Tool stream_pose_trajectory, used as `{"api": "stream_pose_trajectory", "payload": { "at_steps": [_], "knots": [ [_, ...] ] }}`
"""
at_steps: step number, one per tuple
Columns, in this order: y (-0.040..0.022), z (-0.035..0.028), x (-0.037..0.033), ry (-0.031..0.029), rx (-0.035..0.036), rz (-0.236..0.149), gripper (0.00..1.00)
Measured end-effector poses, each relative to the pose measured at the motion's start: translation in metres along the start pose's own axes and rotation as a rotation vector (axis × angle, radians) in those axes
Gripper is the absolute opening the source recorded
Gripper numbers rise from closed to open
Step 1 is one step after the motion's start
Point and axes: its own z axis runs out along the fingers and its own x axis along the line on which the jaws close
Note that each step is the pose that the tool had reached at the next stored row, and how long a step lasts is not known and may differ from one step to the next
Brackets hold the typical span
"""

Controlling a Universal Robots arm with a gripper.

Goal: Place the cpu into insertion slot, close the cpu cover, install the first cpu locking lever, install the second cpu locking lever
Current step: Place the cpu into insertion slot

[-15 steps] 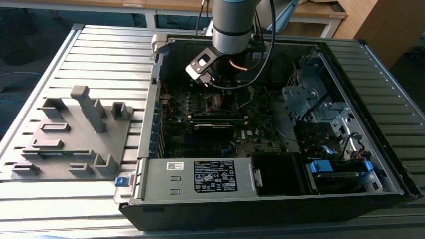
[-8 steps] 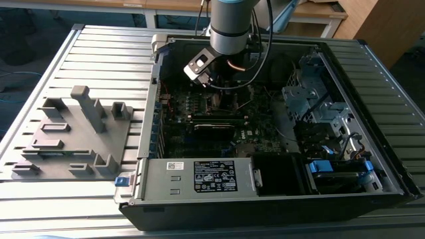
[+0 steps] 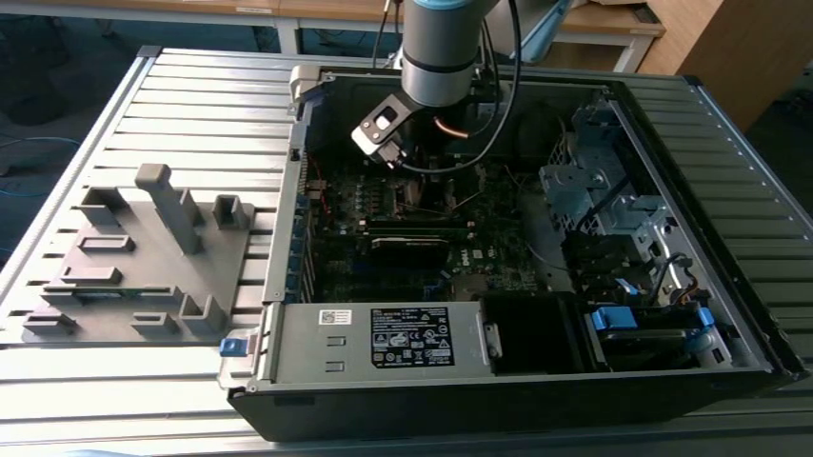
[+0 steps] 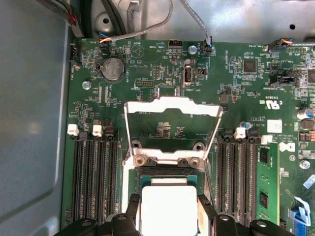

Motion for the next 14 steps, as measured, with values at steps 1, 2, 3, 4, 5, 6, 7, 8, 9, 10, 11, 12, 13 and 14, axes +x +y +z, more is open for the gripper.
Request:
{"api": "stream_pose_trajectory", "payload": {
  "at_steps": [1,2,3,4,5,6,7,8,9,10,11,12,13,14],
  "knots": [
    [0.0000,0.0003,0.0000,0.0002,-0.0002,0.000,0.54],
    [0.0000,0.0005,0.0000,0.0002,-0.0002,0.001,0.54],
    [0.0000,0.0009,0.0000,0.0002,-0.0002,0.002,0.54],
    [0.0000,0.0012,0.0000,-0.0001,-0.0002,0.004,0.54],
    [-0.0001,0.0014,-0.0001,-0.0002,-0.0002,0.007,0.54],
    [-0.0001,0.0015,-0.0001,-0.0004,-0.0001,0.008,0.54],
    [-0.0001,0.0015,-0.0001,-0.0005,-0.0001,0.008,0.54],
    [-0.0001,0.0022,-0.0001,-0.0003,-0.0002,0.008,0.54],
    [-0.0001,0.0033,-0.0001,-0.0003,-0.0002,0.008,0.54],
    [-0.0001,0.0033,-0.0001,-0.0003,-0.0002,0.008,0.54],
    [-0.0001,0.0033,-0.0001,-0.0003,-0.0002,0.008,0.54],
    [-0.0001,0.0035,-0.0001,-0.0002,-0.0003,0.008,0.54],
    [-0.0001,0.0039,-0.0001,0.0001,-0.0005,0.008,0.54],
    [-0.0001,0.0041,-0.0001,-0.0001,-0.0004,0.008,0.54]
  ]
}}
